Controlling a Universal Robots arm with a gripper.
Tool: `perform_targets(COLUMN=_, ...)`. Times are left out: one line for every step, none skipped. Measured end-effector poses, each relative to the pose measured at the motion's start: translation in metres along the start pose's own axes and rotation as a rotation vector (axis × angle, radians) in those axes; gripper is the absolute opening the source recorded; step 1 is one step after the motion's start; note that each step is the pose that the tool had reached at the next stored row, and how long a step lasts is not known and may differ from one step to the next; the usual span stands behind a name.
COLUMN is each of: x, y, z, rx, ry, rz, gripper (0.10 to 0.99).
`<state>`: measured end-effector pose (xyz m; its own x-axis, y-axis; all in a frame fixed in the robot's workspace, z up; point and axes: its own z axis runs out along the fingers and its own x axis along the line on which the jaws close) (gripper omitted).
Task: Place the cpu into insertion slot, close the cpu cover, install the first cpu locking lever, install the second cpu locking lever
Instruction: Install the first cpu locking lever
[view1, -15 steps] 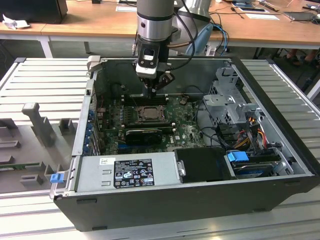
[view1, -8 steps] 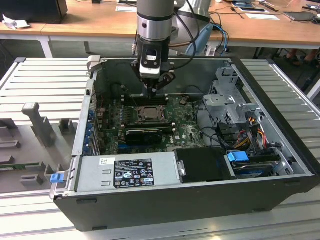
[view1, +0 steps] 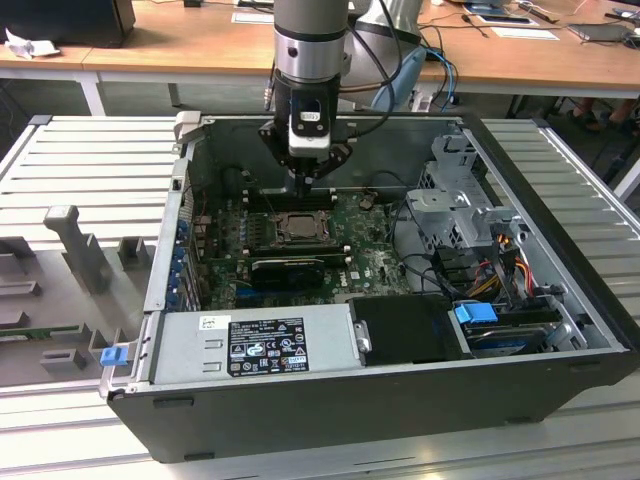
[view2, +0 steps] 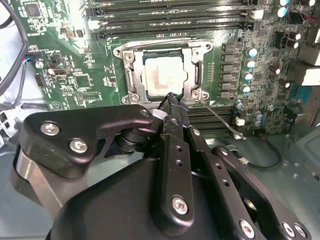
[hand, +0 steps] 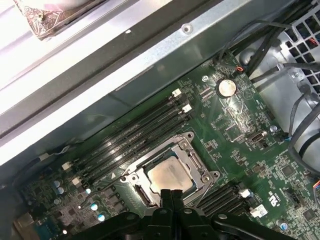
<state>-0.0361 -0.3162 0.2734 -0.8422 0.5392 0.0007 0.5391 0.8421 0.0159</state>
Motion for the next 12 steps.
perform_targets(x=0.0, y=0.0, z=0.0, rx=0.0, ry=0.0002, rz=-0.012, gripper=0.106)
perform_targets(x=0.0, y=0.0, z=0.0, rx=0.0, ry=0.0003, rz=-0.022, gripper=0.106)
perform_targets(x=0.0, y=0.0, z=0.0, rx=0.0, ry=0.0007, rz=-0.048, gripper=0.106)
perform_targets(x=0.0, y=0.0, z=0.0, rx=0.0, ry=0.001, rz=-0.06, gripper=0.106)
perform_targets(x=0.0, y=0.0, z=0.0, rx=0.0, ry=0.0011, rz=-0.073, gripper=0.106)
perform_targets(x=0.0, y=0.0, z=0.0, rx=0.0, ry=0.0014, rz=-0.092, gripper=0.106)
perform_targets(x=0.0, y=0.0, z=0.0, rx=0.0, ry=0.0017, rz=-0.105, gripper=0.106)
perform_targets(x=0.0, y=0.0, z=0.0, rx=0.0, ry=0.0018, rz=-0.118, gripper=0.106)
perform_targets(x=0.0, y=0.0, z=0.0, rx=0.0, ry=0.0023, rz=-0.147, gripper=0.106)
perform_targets(x=0.0, y=0.0, z=0.0, rx=0.0, ry=0.0027, rz=-0.171, gripper=0.106)
perform_targets(x=0.0, y=0.0, z=0.0, rx=0.0, ry=0.0029, rz=-0.188, gripper=0.106)
perform_targets(x=0.0, y=0.0, z=0.0, rx=0.0, ry=0.0032, rz=-0.204, gripper=0.106)
